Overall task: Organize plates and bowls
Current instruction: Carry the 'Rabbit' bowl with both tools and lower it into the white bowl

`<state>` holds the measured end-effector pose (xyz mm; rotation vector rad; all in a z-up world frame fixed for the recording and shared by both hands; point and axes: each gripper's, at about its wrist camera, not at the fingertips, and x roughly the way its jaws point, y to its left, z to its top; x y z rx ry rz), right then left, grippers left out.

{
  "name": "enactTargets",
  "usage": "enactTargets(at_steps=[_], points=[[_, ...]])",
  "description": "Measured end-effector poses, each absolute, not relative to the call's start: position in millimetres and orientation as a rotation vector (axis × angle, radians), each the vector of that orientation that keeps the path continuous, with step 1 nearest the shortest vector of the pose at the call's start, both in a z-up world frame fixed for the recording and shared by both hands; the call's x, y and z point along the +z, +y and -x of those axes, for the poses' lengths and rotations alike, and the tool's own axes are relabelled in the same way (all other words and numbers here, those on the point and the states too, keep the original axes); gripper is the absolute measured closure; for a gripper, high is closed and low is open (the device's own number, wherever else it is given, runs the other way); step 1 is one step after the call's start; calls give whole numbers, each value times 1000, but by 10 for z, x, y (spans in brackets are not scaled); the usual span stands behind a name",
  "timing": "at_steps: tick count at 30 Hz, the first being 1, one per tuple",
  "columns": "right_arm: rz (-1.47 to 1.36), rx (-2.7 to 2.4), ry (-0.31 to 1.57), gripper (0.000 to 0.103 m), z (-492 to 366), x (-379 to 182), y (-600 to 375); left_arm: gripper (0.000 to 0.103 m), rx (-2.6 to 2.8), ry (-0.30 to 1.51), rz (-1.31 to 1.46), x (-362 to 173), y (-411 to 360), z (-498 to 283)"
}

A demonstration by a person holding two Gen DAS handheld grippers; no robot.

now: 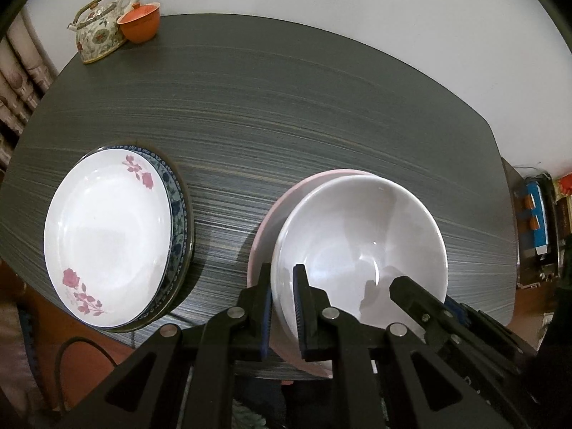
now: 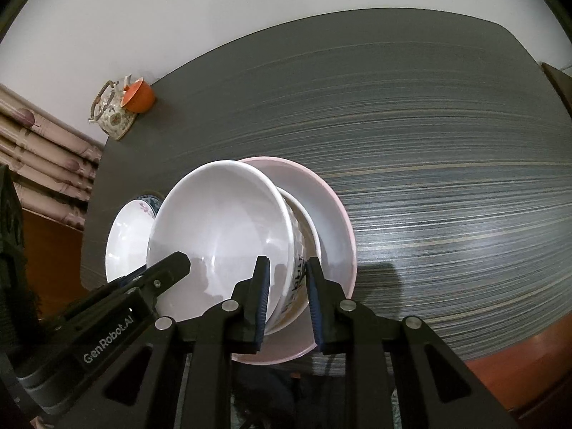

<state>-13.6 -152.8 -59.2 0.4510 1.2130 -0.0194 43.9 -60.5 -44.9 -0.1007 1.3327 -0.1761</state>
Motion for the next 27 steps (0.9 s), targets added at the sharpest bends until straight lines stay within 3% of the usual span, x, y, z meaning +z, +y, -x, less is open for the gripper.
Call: enactTargets(at_steps=[19,27], points=[[-429,-17,1202,78,168,-587,-1527,92,-189,1314,92,-459,-604,-433],[-450,-15,1194,71,190,-572,-1551,87,-212,1288,99,-407,-583,-438]])
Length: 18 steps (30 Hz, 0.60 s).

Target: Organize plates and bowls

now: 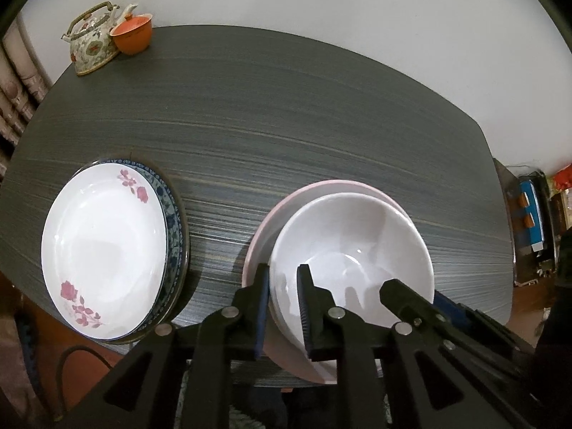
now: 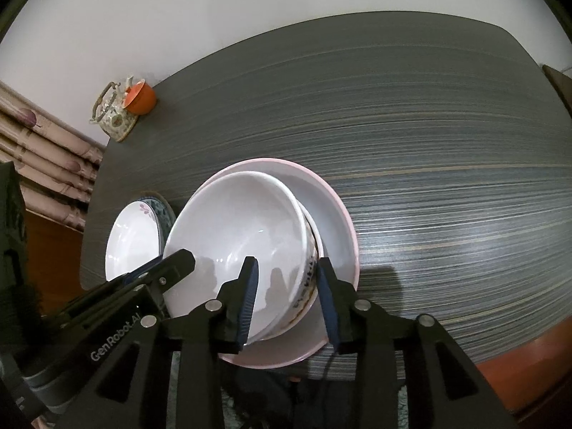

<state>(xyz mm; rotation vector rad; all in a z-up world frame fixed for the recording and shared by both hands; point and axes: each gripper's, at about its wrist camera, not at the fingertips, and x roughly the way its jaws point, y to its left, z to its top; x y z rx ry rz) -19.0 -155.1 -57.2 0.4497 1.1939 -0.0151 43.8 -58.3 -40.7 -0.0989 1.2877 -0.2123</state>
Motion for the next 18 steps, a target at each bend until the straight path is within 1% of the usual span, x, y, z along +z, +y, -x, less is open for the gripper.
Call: enactTargets(at_steps=[4,6,9,18], points=[[-458,-12,1192,70,198,-557,-1585,85,-219,1271,103,-349,-566,-441],[-469,-8,1190,68,212,-545,-1602,80,-221,1261,106,-304,-543,-443],[-474,-2,1177,67,232,-493,-1610,76,-231,1247,123,-226,-487,-442],[-504,-12,1126,64,355,-313,-1742,72,-212,1242,222,-66,-180,-466]])
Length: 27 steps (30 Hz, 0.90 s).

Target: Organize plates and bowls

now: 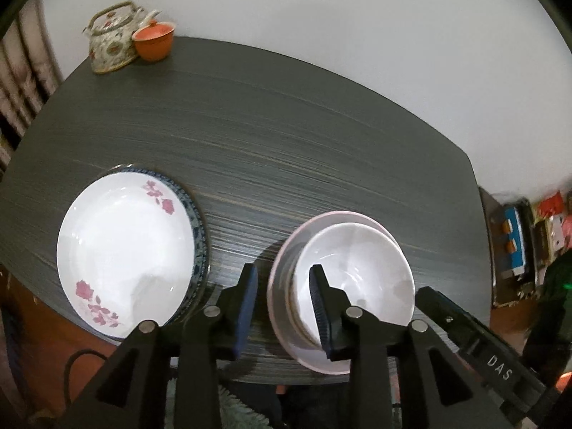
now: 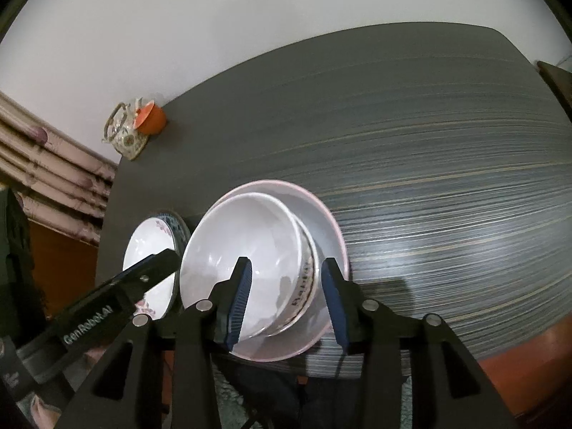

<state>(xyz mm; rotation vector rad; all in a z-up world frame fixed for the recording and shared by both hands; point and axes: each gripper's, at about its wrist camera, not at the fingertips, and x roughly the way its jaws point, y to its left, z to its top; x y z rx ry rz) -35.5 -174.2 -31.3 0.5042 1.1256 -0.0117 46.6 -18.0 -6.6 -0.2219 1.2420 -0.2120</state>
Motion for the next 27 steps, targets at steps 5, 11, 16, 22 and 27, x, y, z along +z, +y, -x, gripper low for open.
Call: enactTargets(at_steps=[5,11,16,22,27], points=[[-533,-34,1113,63,419,-277,-1852,72,-182,1274,262,-104,-7,-471],[-565,-51,1122,63,458,-292,-1974,72,-155,1353,309,-274,64,-482],[-573,-73,1143,63,480,-348,-2023,72,-151,1392,317,-384,35,-485],[-593,-80,1181,63,489,-511,-2041,72,-164,1426,346,-531,-29,-500],[-585,-92,1194,63,485,-598,-2013,72,-161,1440,337,-622,-36,-541]])
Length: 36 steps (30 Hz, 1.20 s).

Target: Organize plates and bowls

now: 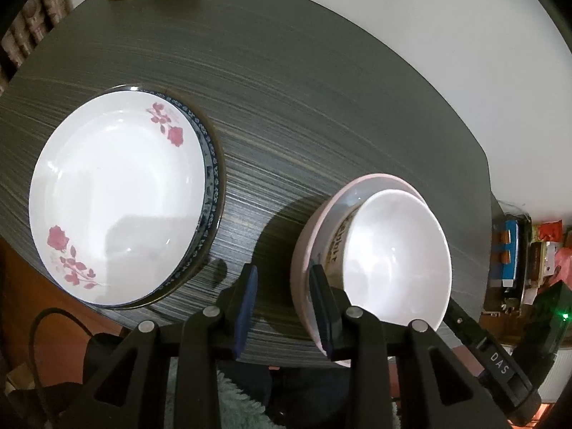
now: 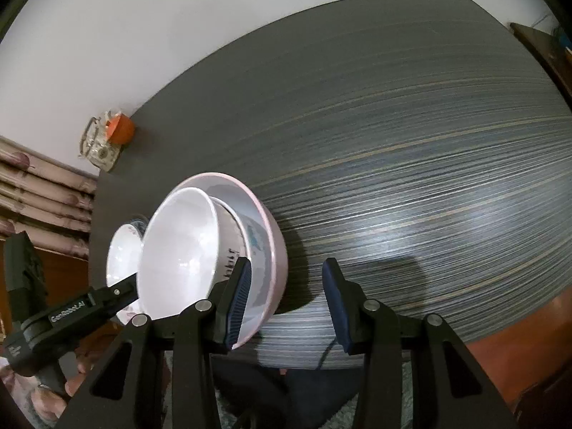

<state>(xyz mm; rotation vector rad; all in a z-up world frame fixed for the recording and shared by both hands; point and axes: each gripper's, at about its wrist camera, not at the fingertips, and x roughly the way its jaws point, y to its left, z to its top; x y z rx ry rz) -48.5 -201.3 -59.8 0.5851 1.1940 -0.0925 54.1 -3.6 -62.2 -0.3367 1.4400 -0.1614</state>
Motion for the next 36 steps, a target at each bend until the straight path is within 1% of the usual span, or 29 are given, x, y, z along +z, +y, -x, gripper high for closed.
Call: enactTargets(at_steps=[8,22,24,28,29,30,32,34,36], points=[[-565,-113,1226,60,445,-759,-1963,72,-168,1456,323,-735,-43,-540],[-517,-144,1281,60,356,-903,-1868,72,-191,1472,323,-840,-110,-599],[-519,-146,1284,60,337,-912,-1866,75,-196,1469,320,-839,-142,-605],[-522,-144,1282,60,313,-920,-1878,75,-201,1455,299,-838,-165,-610],[-523,-144,1283,60,312,-923,-1876,77,-207,1453,300,-839,-167,-608],[-517,-143,1280,62,308,-919,-1863,81,-215,1452,306,-841,-176,-604],[-513,-137,1273,66,307,-910,-1858,83,-223,1451,308,-846,-200,-601],[-508,-125,1263,74,310,-898,-1829,85,-228,1447,295,-839,-216,-608],[-496,-112,1255,77,304,-890,-1806,89,-234,1447,294,-846,-236,-617]])
